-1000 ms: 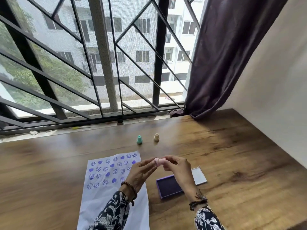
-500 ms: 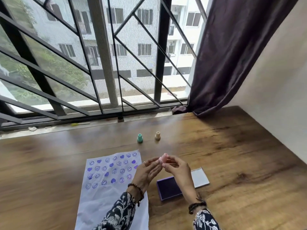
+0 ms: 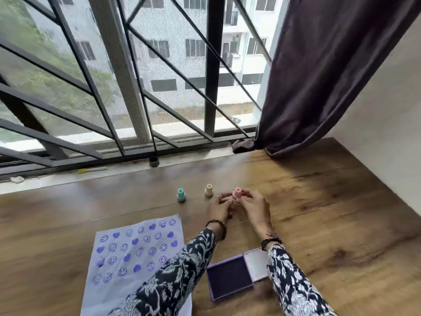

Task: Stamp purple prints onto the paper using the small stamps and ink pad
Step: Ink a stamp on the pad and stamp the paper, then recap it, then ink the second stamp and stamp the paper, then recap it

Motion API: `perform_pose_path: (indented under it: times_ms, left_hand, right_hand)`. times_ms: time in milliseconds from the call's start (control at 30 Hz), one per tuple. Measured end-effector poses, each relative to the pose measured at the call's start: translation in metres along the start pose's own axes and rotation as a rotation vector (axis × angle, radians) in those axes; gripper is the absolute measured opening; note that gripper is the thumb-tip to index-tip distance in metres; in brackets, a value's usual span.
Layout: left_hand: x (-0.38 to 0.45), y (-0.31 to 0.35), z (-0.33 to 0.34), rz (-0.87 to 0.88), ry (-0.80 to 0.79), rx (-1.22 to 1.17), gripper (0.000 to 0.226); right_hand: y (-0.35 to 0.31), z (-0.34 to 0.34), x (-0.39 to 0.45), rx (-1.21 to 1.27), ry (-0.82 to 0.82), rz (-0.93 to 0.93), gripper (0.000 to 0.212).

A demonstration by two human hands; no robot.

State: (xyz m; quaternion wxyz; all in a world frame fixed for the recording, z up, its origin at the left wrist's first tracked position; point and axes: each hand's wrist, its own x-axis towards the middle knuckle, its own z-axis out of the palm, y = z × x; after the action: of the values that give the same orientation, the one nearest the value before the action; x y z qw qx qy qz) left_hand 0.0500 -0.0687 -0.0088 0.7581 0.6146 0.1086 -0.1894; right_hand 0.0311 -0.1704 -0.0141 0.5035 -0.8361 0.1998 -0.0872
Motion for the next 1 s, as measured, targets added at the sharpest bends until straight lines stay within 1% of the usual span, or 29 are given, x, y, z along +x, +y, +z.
perform_pose_path:
  times_ms: [67,167,367,500,567,633,667,733,767,833,867,900,933,1000]
  left_hand:
    - [0.006,0.002,0.006,-0.029,-0.031,0.013,0.030]
    - [0.019,0.002,0.014,-0.047,-0.056,0.045,0.028]
    - [0.026,-0.002,0.007,-0.004,-0.085,0.207,0.039]
    - [0.018,-0.005,-0.002,0.039,-0.107,0.208,0.027]
    - [0.011,-0.011,-0.011,0.030,-0.059,0.182,0.016]
    - [0.005,-0.020,-0.024,0.023,0.046,0.160,0.013]
    - [0.001,-0.024,-0.031,0.033,0.118,0.169,0.011]
    - [-0.002,-0.028,-0.042,0.047,0.231,0.189,0.004]
    - [-0.003,-0.028,-0.045,0.040,0.257,0.210,0.014]
    - [0.002,-0.022,-0.048,0.032,0.289,0.345,0.036]
    - [0.005,-0.019,-0.048,0.050,0.301,0.433,0.042]
    - [0.008,-0.016,-0.047,0.075,0.295,0.491,0.040]
    - [0.011,-0.013,-0.046,0.103,0.281,0.499,0.033]
    - [0.013,-0.005,-0.045,0.117,0.255,0.428,0.023]
  right_hand:
    - [0.000,0.001,0.012,-0.051,0.037,-0.030,0.019]
    - [0.001,0.003,0.032,-0.106,0.051,-0.046,0.019]
    - [0.006,0.012,0.043,-0.129,0.052,-0.015,0.022]
    - [0.004,0.014,0.037,-0.064,0.030,0.036,0.030]
    - [0.002,0.017,0.026,-0.015,0.096,0.085,0.032]
    - [0.002,0.025,0.011,-0.029,0.170,0.112,0.029]
    - [0.002,0.031,0.002,-0.063,0.166,0.099,0.028]
    - [0.000,0.047,-0.012,-0.151,0.080,0.047,0.028]
    - [-0.002,0.055,-0.016,-0.187,0.041,0.022,0.028]
    - [-0.006,0.066,-0.017,-0.218,0.002,-0.007,0.027]
    - [-0.009,0.069,-0.015,-0.221,-0.013,-0.013,0.027]
    - [-0.011,0.071,-0.011,-0.224,-0.027,-0.022,0.026]
    - [-0.014,0.073,-0.008,-0.228,-0.043,-0.031,0.026]
    - [-0.017,0.073,-0.004,-0.226,-0.067,-0.038,0.026]
